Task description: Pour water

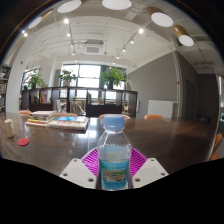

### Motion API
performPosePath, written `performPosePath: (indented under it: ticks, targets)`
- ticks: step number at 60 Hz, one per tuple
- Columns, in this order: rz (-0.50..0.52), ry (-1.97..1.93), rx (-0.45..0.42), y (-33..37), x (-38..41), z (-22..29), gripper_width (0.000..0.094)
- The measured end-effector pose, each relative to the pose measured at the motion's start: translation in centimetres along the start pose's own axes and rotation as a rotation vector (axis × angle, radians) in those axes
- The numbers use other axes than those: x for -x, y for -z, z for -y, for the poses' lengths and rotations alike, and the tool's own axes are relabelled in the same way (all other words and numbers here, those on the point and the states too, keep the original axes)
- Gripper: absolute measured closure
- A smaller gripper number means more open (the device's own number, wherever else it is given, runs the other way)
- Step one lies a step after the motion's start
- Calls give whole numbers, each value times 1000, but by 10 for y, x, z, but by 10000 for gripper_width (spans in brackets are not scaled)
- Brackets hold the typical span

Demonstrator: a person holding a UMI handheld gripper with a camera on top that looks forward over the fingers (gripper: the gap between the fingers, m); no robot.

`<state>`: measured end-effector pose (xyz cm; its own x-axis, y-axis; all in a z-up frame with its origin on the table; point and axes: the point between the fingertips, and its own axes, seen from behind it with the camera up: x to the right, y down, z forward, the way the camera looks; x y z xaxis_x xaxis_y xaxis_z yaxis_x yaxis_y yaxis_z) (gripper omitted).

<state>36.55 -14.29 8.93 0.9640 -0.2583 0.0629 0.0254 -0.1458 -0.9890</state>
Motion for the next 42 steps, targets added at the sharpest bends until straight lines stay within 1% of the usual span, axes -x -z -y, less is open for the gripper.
performPosePath:
  ticks: [1, 2, 3, 4, 5, 6, 9, 15, 20, 26, 29, 33, 42]
  targets:
    - [-2, 6, 1, -1, 0, -1, 604]
    - [-5, 6, 2, -2, 0, -1, 608]
    - [-6, 7, -1, -3, 0, 0, 642]
    - [-9, 7, -2, -2, 6, 0, 645]
    - [-9, 4, -2, -3, 6, 0, 674]
    - [-12, 2, 0, -4, 5, -1, 682]
    - [-25, -5, 2, 4, -6, 1, 682]
    - [-47, 13, 11, -5, 3, -2, 681]
    - [-47, 51, 15, 1, 9, 10, 681]
    - [-51, 175, -9, -2, 52, 36, 680]
    - [-33, 255, -28, -2, 73, 56, 680]
    - [-20, 381, -39, -2, 117, 75, 681]
    - [22, 673, -118, -12, 227, 115, 680]
